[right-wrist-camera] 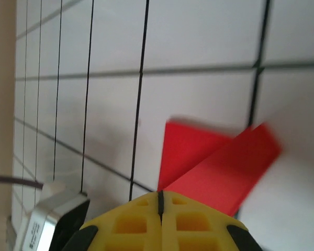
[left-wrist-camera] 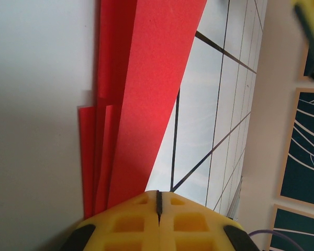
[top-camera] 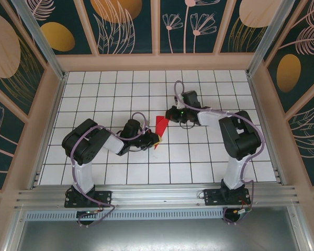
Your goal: Fold a paper plane with a square sheet of paper (fold left side to right side)
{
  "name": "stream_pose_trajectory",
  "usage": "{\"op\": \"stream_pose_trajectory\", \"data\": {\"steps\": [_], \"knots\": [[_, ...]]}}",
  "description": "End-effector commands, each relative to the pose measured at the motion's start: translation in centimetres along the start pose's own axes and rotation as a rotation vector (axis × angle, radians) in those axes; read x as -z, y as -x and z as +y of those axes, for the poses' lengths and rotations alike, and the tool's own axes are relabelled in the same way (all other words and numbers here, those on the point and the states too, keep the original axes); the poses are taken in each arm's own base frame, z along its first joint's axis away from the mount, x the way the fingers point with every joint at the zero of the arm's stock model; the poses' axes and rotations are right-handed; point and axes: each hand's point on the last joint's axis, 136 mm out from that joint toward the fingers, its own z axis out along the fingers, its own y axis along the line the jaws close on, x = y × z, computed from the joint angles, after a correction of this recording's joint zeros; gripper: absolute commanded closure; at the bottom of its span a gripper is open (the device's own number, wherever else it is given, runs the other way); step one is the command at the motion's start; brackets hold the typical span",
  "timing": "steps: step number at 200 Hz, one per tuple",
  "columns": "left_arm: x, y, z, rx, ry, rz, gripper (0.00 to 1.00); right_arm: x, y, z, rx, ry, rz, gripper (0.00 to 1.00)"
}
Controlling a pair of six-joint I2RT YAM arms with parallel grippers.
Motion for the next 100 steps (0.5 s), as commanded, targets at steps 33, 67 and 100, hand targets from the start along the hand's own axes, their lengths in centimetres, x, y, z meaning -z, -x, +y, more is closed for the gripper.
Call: {"op": "stream_pose_trajectory", "data": {"steps": [33, 67, 100], "knots": [[0.3, -1.6, 2.7, 0.051, 0.1, 0.033, 0.99, -3.1, -2.2, -1.1, -0.065, -0.001, 0.083, 0.97], [0.6, -1.0, 0.9, 0.011, 0.063, 0.014, 0.96, -3.7, -3.5, -3.9, -0.11, -0.122, 0.135, 0.97], [1.8, 0.3, -2.7, -0.091, 0.042, -0.024, 0.89, -3.9, -4.3, -5.1, -0.129, -0.164, 0.161, 0.97]]}}
